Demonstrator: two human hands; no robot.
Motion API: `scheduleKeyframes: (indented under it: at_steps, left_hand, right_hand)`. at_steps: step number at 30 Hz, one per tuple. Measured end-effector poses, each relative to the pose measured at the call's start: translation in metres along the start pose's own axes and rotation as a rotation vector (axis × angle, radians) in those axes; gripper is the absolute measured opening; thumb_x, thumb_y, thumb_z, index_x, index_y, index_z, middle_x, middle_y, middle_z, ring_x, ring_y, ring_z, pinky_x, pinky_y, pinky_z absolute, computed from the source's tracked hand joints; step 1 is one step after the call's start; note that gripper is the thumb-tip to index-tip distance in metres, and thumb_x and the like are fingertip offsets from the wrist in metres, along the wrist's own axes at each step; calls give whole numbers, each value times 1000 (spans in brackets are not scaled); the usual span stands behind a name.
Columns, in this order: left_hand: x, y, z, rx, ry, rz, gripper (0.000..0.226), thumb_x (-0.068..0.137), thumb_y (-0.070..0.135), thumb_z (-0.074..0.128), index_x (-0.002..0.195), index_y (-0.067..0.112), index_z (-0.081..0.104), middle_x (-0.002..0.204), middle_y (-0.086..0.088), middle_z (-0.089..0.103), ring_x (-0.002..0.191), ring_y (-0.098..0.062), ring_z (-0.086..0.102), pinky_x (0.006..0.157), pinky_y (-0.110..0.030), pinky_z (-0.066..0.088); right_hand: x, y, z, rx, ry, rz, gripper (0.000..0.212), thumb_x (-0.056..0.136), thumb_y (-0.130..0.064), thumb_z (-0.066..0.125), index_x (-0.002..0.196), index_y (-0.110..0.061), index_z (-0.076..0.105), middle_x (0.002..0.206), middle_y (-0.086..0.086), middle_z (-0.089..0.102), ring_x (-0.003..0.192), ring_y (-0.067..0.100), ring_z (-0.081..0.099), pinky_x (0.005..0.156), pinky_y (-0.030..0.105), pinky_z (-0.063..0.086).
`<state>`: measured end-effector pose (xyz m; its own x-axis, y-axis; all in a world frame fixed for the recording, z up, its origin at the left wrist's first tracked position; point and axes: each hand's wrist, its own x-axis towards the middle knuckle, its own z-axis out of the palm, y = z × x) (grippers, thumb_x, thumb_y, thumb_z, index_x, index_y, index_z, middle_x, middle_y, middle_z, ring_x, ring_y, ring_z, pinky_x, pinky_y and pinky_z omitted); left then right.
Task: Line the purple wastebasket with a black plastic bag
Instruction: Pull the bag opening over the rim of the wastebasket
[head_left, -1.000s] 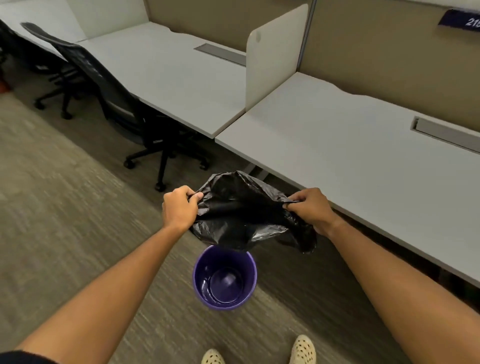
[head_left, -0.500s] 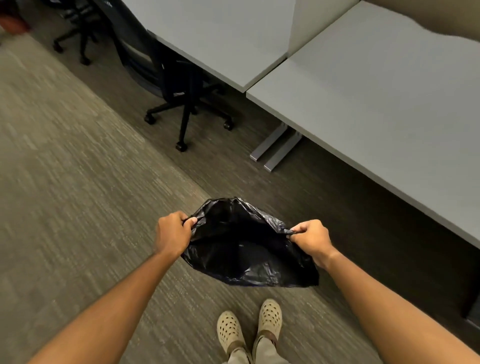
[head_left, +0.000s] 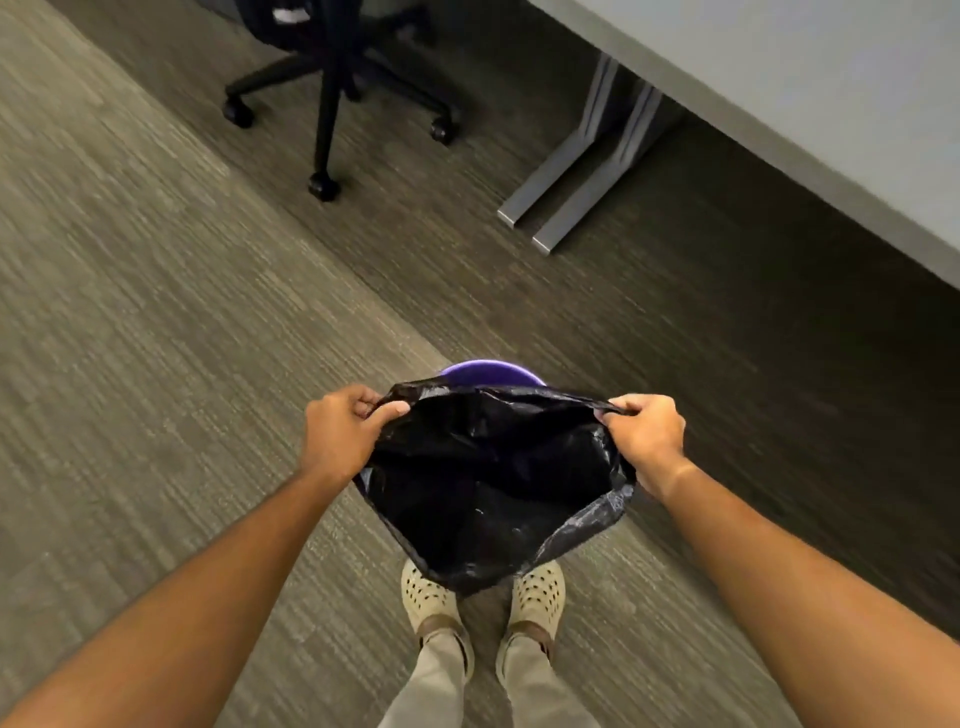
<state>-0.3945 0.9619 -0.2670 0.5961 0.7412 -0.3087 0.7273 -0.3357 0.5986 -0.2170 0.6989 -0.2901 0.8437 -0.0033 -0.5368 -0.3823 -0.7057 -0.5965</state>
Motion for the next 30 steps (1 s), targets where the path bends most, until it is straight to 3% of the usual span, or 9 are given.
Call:
scheduleKeyframes:
  at_steps: [3, 5, 8, 12, 20, 23, 25, 27, 30]
  left_hand:
    - [24, -33, 28, 31, 4, 36, 34, 77, 36, 77, 58, 18, 57, 47, 9, 49, 48, -14, 50, 50, -17, 31]
    - [40, -53, 46, 49, 53, 40, 32, 82, 35, 73, 62, 13, 60, 50, 3, 51, 54, -21, 52, 53, -23, 26]
    - [66, -78, 73, 31, 111, -25, 33, 85, 37, 69, 70, 8, 63, 58, -4, 58, 58, -24, 54, 58, -33, 37]
    - [108, -100, 104, 23, 163, -55, 28, 85, 37, 69, 72, 13, 63, 62, -2, 57, 61, -21, 53, 57, -23, 29]
    - [175, -127, 156, -31, 153, -281, 29, 78, 35, 77, 65, 19, 56, 66, 1, 58, 69, -20, 58, 67, -30, 47]
    - [183, -138, 169, -9, 147, -355, 23, 75, 34, 80, 79, 18, 64, 83, -3, 63, 77, -19, 61, 73, -29, 51]
    - [187, -146, 174, -14, 151, -391, 29, 74, 31, 82, 88, 11, 67, 83, -2, 60, 80, -19, 60, 79, -33, 55]
    - [186, -152, 175, -76, 88, -427, 27, 74, 22, 82, 77, 8, 59, 81, -8, 61, 83, -22, 61, 84, -44, 57]
    - [176, -161, 176, -59, -94, -490, 37, 76, 15, 81, 95, -9, 60, 100, -31, 64, 95, -40, 65, 80, -50, 56]
  right_hand:
    - [34, 21, 29, 32, 46, -32, 3, 77, -18, 75, 77, -17, 77, 74, -2, 71, 80, 10, 64, 73, 28, 51]
    - [57, 35, 47, 55, 57, -47, 6, 78, -19, 73, 73, -17, 75, 70, -3, 68, 74, 8, 61, 68, 27, 49]
    - [93, 49, 70, 94, 81, -58, 11, 81, -26, 74, 72, -18, 73, 68, -4, 66, 71, 7, 57, 64, 29, 46]
    - [139, 54, 98, 130, 145, -64, 14, 81, -29, 74, 74, -16, 74, 67, -5, 64, 70, 6, 56, 65, 29, 47]
    - [210, 67, 149, 52, 94, 9, 19, 77, -33, 76, 88, -20, 67, 89, -1, 65, 79, 13, 62, 76, 26, 53]
    - [220, 82, 158, -59, 48, 53, 22, 79, -32, 75, 93, -19, 64, 90, 1, 62, 82, 16, 60, 76, 27, 52]
    - [222, 90, 158, -100, 31, 75, 18, 81, -28, 73, 79, -20, 57, 89, 3, 61, 83, 19, 60, 77, 29, 52]
    - [223, 99, 157, -117, -15, 123, 14, 82, -23, 71, 76, -17, 60, 92, 8, 64, 85, 23, 63, 79, 34, 54]
    - [216, 114, 154, -154, -140, 190, 10, 80, -14, 71, 81, -5, 66, 80, 12, 64, 78, 26, 63, 67, 35, 52]
